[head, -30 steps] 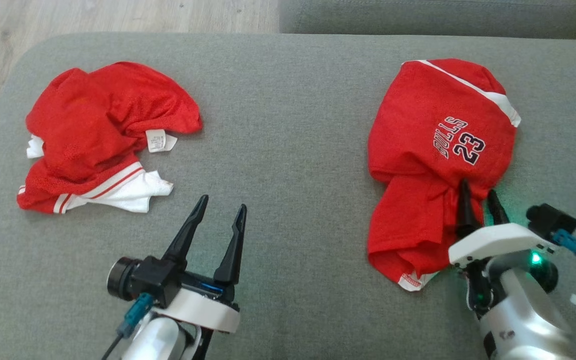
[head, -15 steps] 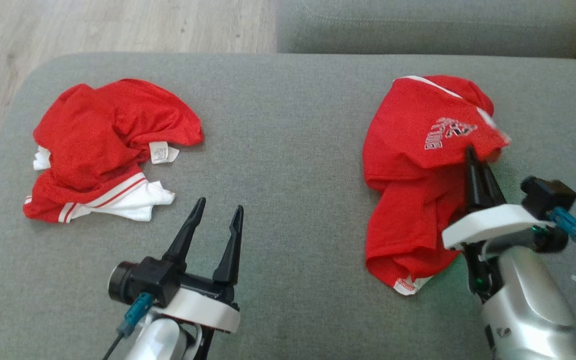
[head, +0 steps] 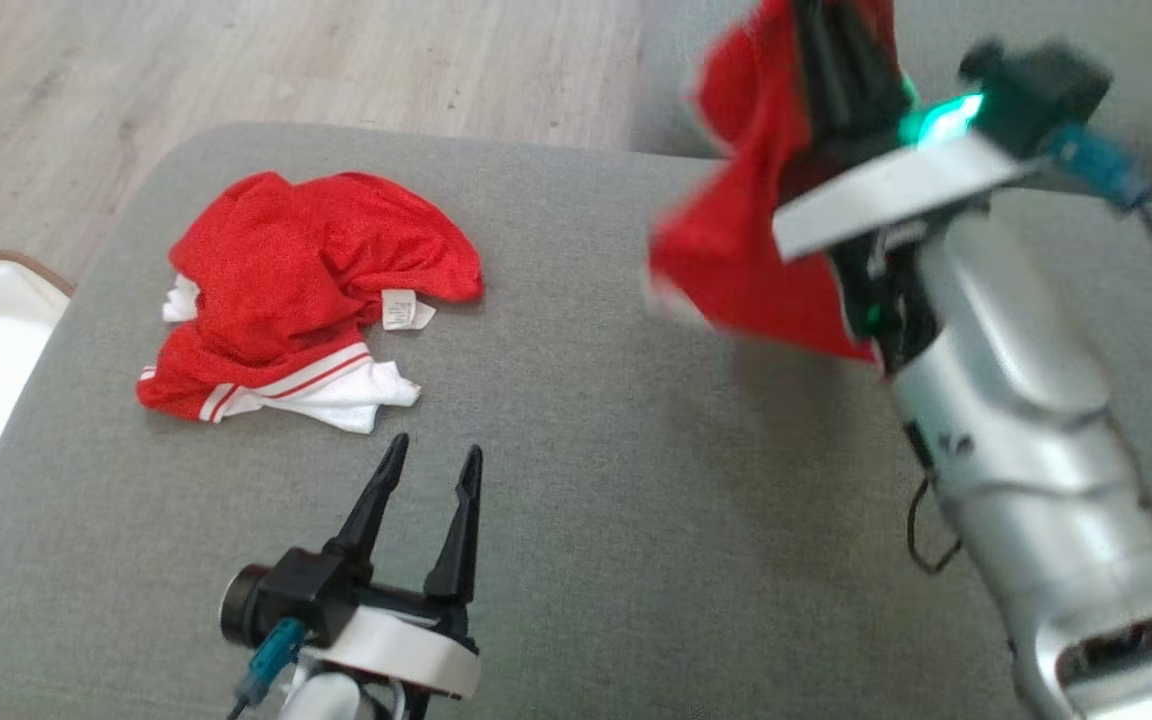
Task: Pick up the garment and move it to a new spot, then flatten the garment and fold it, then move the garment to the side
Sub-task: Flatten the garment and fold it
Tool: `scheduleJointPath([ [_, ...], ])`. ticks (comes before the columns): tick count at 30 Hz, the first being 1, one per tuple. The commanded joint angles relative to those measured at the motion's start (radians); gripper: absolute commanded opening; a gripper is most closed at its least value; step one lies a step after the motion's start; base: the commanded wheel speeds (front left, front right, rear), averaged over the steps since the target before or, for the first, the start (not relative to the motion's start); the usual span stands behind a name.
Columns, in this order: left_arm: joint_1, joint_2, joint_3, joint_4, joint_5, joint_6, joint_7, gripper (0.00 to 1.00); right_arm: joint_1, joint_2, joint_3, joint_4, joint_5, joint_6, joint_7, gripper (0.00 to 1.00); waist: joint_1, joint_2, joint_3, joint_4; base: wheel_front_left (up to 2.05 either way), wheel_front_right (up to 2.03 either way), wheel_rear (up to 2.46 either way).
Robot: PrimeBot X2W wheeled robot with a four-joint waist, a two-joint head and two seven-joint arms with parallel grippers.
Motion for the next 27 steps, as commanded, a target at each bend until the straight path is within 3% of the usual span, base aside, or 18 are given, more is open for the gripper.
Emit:
scheduleJointPath([
  [1,-0.024,-0.006,0.039,-0.029,0.006,-0.001,-0.01,1.0,-0.035,0.005,0.005,-0.033,0.006,0.008,-0.009,0.0,0.0001,-0.0001,-0.006,0.004,0.0,0.0,0.0],
  [6,0.0,-0.006,0.066,-0.038,0.013,-0.001,-0.01,1.0,-0.063,0.005,-0.069,-0.003,0.003,0.008,-0.016,0.0,0.0001,-0.0001,-0.002,-0.025,0.0,0.0,0.0],
  [11,-0.006,-0.008,0.075,-0.046,0.025,-0.009,-0.01,1.0,0.049,-0.001,-0.195,0.048,-0.074,0.008,-0.002,0.0,0.0001,-0.0001,0.023,-0.066,0.0,0.0,0.0],
  [17,-0.034,-0.011,0.08,-0.05,0.035,-0.019,-0.01,1.0,0.218,-0.1,-0.375,0.177,-0.221,0.008,0.034,0.0,0.0001,-0.0001,0.071,-0.105,0.0,0.0,0.0],
  [18,-0.039,-0.012,0.08,-0.049,0.037,-0.021,-0.01,1.0,0.233,-0.118,-0.423,0.216,-0.262,0.008,0.046,0.67,0.0001,-0.0001,0.077,-0.11,0.0,0.0,0.0],
  [19,-0.043,-0.012,0.081,-0.047,0.039,-0.023,-0.01,1.0,0.241,-0.127,-0.469,0.247,-0.302,0.008,0.053,1.0,0.0001,-0.0001,0.082,-0.114,0.0,0.0,0.0],
  [24,-0.058,-0.014,0.097,-0.041,0.043,-0.027,-0.01,1.0,0.234,-0.061,-0.606,0.267,-0.45,0.008,0.023,1.0,0.0001,-0.0001,0.086,-0.146,0.0,0.0,0.0],
  [27,-0.059,-0.015,0.106,-0.042,0.045,-0.028,-0.01,1.0,0.242,-0.026,-0.609,0.216,-0.483,0.008,0.0,1.0,0.0001,-0.0001,0.076,-0.16,0.0,0.0,0.0],
])
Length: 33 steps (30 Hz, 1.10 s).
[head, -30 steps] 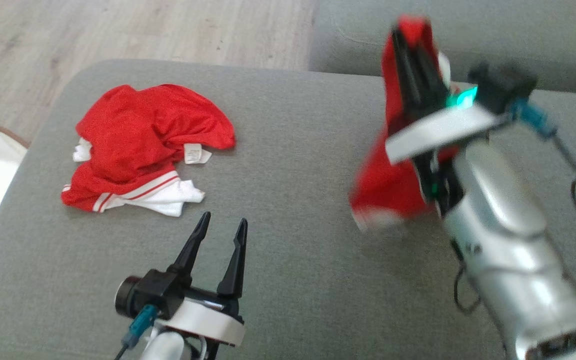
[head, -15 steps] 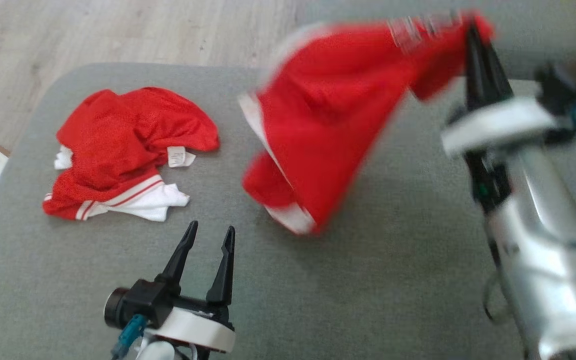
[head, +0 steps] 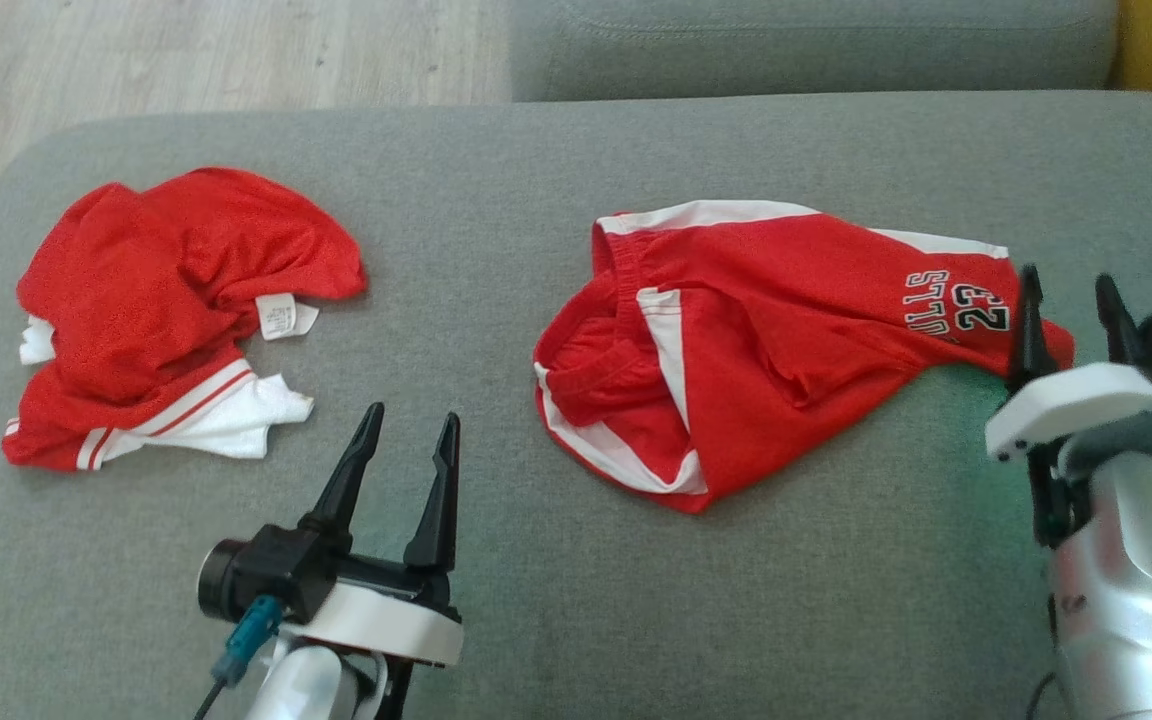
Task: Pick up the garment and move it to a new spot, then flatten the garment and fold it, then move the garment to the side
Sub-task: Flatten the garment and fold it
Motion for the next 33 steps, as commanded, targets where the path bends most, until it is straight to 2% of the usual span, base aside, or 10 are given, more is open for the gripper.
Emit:
scheduleJointPath([
  [1,-0.039,-0.002,0.035,-0.03,0.008,-0.001,-0.01,1.0,-0.035,0.003,0.026,-0.05,-0.006,0.008,-0.017,1.0,-0.0001,0.0,-0.007,-0.007,0.0,0.0,0.0],
  [7,-0.027,-0.006,0.05,-0.04,0.011,-0.005,-0.01,1.0,0.066,0.032,0.138,-0.277,0.015,0.008,-0.04,1.0,-0.0001,0.0,-0.04,-0.026,0.0,0.0,0.0],
  [12,0.002,-0.011,0.058,-0.049,0.016,-0.001,-0.01,1.0,0.255,0.034,0.226,-0.544,0.086,0.008,-0.041,1.0,-0.0001,0.0,-0.075,-0.036,0.0,0.0,0.0],
  [17,0.031,-0.015,0.068,-0.058,0.017,0.005,-0.01,1.0,0.441,0.034,0.263,-0.723,0.123,0.008,-0.041,1.0,-0.0001,0.0,-0.098,-0.042,0.0,0.0,0.0],
  [20,0.042,-0.017,0.069,-0.062,0.017,0.006,-0.01,1.0,0.521,0.034,0.278,-0.759,0.131,0.008,-0.041,1.0,-0.0001,0.0,-0.103,-0.04,0.0,0.0,0.0],
  [24,0.048,-0.018,0.075,-0.066,0.021,0.009,-0.01,1.0,0.55,0.034,0.274,-0.77,0.127,0.008,-0.041,1.0,-0.0001,0.0,-0.1,-0.035,0.0,0.0,0.0],
  [28,0.039,-0.018,0.07,-0.069,0.018,0.009,-0.01,1.0,0.532,0.035,0.267,-0.763,0.111,0.008,-0.041,1.0,-0.0001,0.0,-0.081,-0.012,0.0,0.0,0.0],
  [33,0.017,-0.019,0.051,-0.069,0.003,0.011,-0.01,1.0,0.448,0.035,0.327,-0.704,0.056,0.008,-0.02,1.0,-0.0001,0.0,-0.041,0.034,0.0,0.0,0.0],
])
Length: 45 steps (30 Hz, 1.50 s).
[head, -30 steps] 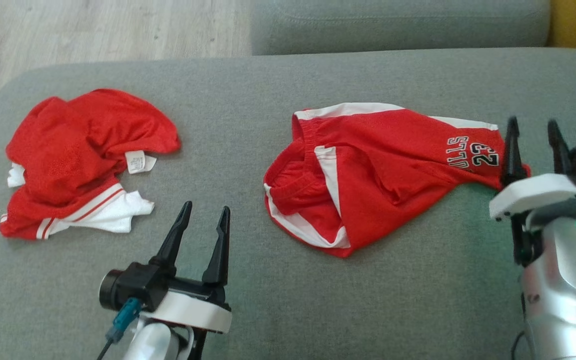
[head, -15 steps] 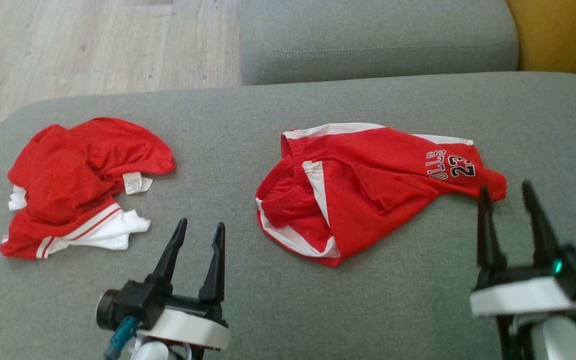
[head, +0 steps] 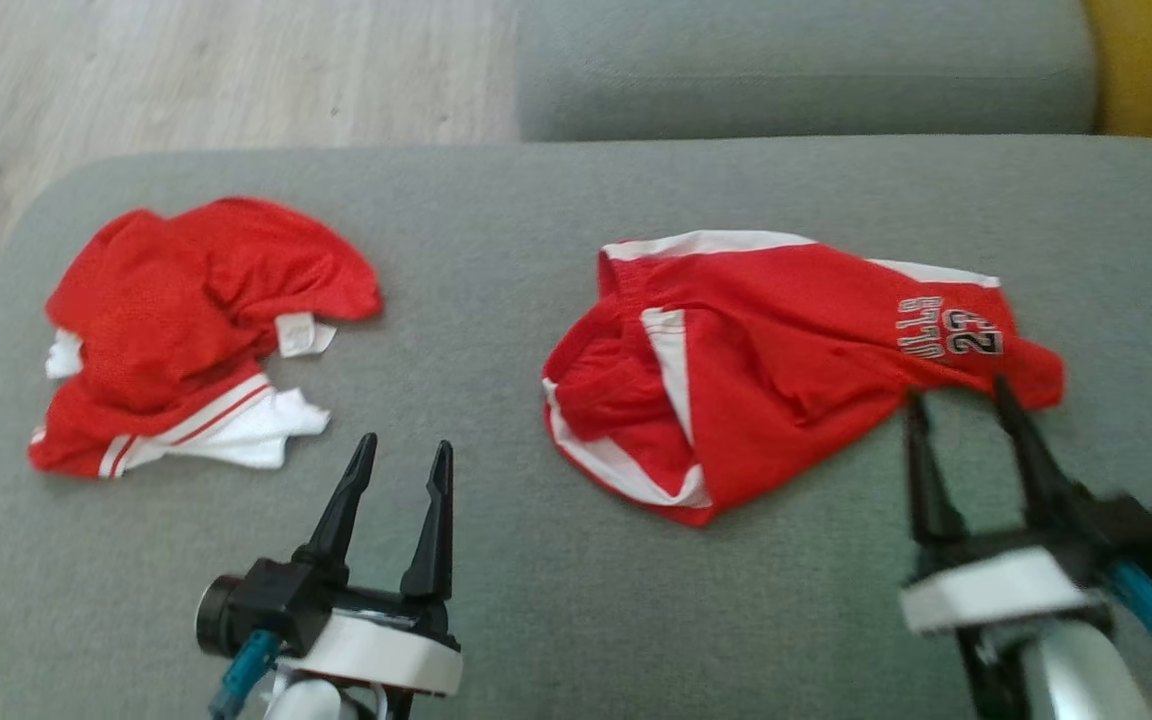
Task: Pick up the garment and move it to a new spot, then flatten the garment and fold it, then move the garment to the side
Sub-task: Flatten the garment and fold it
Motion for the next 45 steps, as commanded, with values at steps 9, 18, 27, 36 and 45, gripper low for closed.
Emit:
scheduleJointPath([
  [9,-0.088,-0.003,-0.026,-0.02,-0.042,0.009,-0.01,1.0,-0.324,-0.005,0.207,0.213,-0.052,0.008,0.198,1.0,0.0,-0.0001,0.081,0.123,0.0,0.0,0.0],
  [18,-0.105,-0.003,-0.058,-0.011,-0.06,0.016,-0.01,1.0,-0.478,-0.005,0.199,0.448,-0.064,0.008,0.248,1.0,0.0,-0.0001,0.096,0.191,0.0,0.0,0.0],
  [27,-0.103,-0.003,-0.064,-0.007,-0.062,0.019,-0.01,1.0,-0.546,-0.005,0.184,0.604,-0.059,0.008,0.226,0.0,0.0,-0.0001,0.094,0.206,0.0,0.0,0.0],
  [36,-0.094,-0.003,-0.047,-0.006,-0.062,0.022,-0.01,1.0,-0.537,-0.005,0.148,0.607,-0.016,0.008,0.124,0.0,0.0,-0.0001,0.071,0.143,0.0,0.0,0.0],
  [45,-0.072,-0.003,-0.018,-0.017,-0.056,0.024,-0.01,1.0,-0.348,-0.005,-0.151,0.439,-0.037,0.008,0.068,0.0,0.0,-0.0001,0.03,0.035,0.0,0.0,0.0],
])
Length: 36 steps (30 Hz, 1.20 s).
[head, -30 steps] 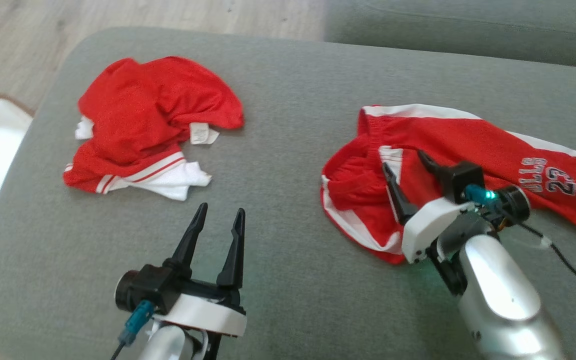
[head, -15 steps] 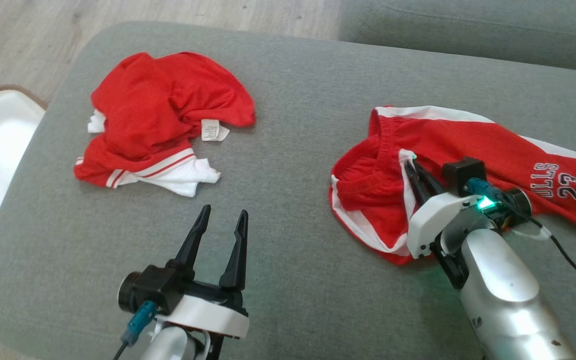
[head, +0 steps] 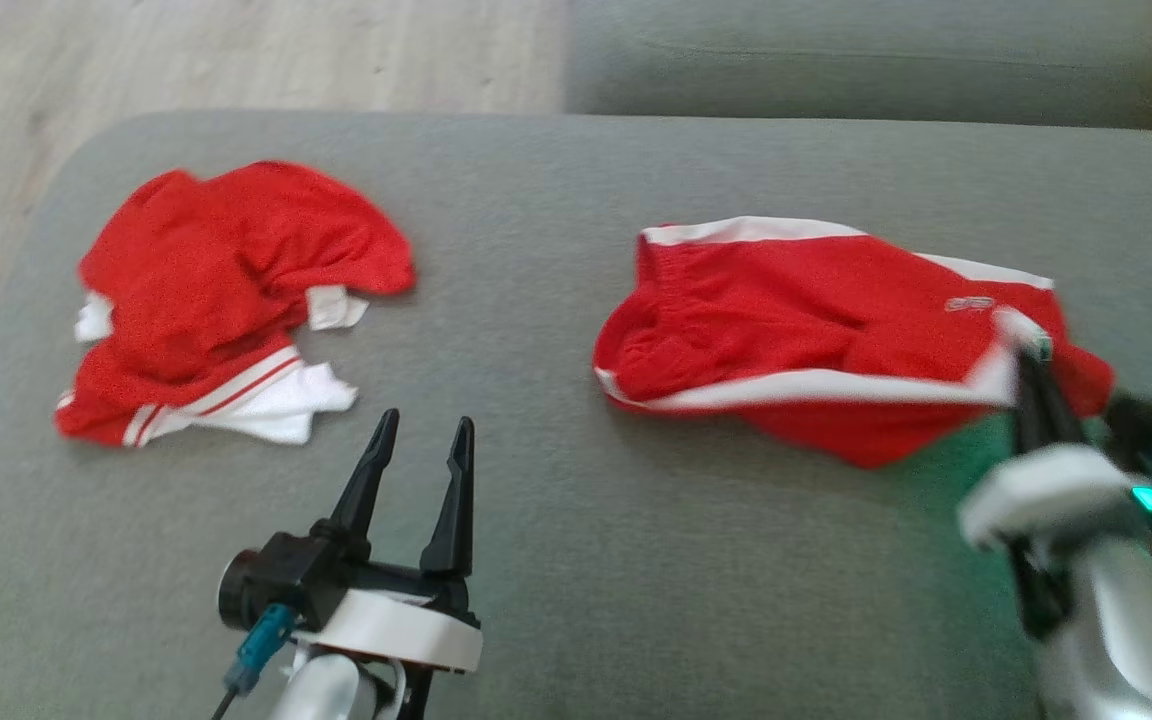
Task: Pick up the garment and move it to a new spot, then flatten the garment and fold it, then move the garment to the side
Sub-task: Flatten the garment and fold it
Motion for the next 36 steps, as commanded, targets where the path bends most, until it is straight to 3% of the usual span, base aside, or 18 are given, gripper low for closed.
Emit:
scheduleJointPath([
  [1,-0.014,-0.002,0.042,-0.036,0.003,0.003,-0.01,1.0,0.043,0.0,-0.039,-0.072,-0.008,0.007,-0.007,0.0,0.0,0.0,-0.02,-0.047,0.0,0.0,0.0],
  [7,-0.005,-0.002,0.052,-0.04,0.007,0.001,-0.01,1.0,0.19,0.0,-0.146,-0.161,0.028,0.007,0.034,0.0,0.0,0.0,-0.033,-0.101,0.0,0.0,0.0],
  [9,-0.003,-0.002,0.055,-0.041,0.007,0.0,-0.01,1.0,0.22,0.0,-0.153,-0.175,0.045,0.007,0.041,1.0,0.0,0.0,-0.038,-0.115,0.0,0.0,0.0],
  [14,0.003,-0.002,0.054,-0.044,0.009,-0.003,-0.01,1.0,0.246,0.0,-0.113,-0.237,0.059,0.007,-0.015,1.0,0.0,0.0,-0.048,-0.138,0.0,0.0,0.0],
  [21,0.006,-0.002,0.051,-0.049,0.005,-0.005,-0.01,1.0,0.296,0.0,0.06,-0.388,0.07,0.007,-0.084,1.0,0.0,0.0,-0.055,-0.145,0.0,0.0,0.0],
  [31,-0.003,-0.002,0.041,-0.038,0.022,-0.015,-0.01,1.0,0.331,0.0,0.082,-0.412,0.079,0.007,-0.092,1.0,0.0,0.0,-0.032,-0.146,0.0,0.0,0.0],
  [36,-0.054,0.011,-0.039,0.015,0.097,-0.046,-0.01,1.0,0.314,0.0,0.079,-0.424,0.082,0.007,-0.093,1.0,0.0,0.0,0.004,-0.154,0.0,0.0,0.0],
])
